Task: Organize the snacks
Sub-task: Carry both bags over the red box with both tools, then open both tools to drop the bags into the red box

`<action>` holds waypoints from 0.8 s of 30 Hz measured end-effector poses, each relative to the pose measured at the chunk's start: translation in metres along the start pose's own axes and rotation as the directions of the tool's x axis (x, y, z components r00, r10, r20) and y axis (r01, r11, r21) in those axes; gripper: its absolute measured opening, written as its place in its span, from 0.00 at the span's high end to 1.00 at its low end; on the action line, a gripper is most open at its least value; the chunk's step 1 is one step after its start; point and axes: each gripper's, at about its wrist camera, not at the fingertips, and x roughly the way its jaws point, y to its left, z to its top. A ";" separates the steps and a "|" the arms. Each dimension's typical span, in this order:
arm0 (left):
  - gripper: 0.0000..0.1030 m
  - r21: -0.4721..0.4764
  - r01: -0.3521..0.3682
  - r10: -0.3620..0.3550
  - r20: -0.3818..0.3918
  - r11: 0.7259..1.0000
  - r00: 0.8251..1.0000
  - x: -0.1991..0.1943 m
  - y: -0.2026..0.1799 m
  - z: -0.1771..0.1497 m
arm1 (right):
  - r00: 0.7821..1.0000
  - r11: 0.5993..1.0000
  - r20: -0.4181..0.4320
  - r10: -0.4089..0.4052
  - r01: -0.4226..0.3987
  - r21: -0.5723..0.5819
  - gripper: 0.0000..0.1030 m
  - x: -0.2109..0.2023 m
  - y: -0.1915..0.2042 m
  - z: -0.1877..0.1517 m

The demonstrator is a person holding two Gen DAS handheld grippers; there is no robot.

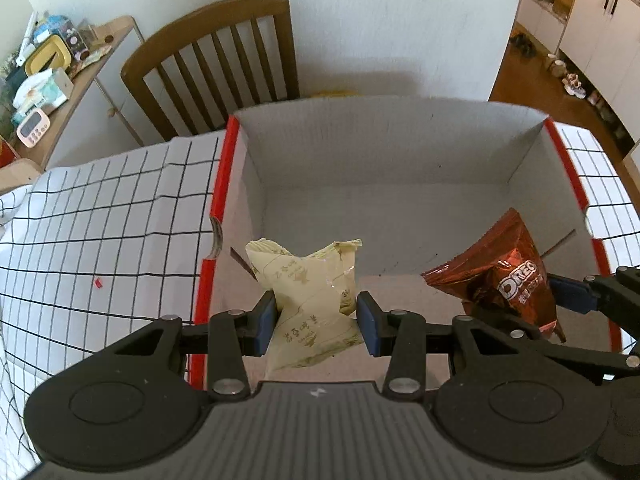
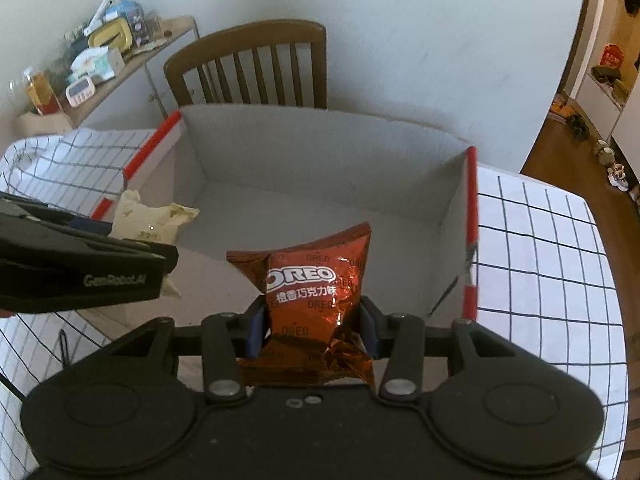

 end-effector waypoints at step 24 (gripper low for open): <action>0.50 -0.042 0.045 -0.047 -0.042 0.998 0.998 0.003 0.005 -0.007 | 1.000 1.000 -0.018 -0.009 0.010 0.017 0.47 0.005 -0.006 -0.008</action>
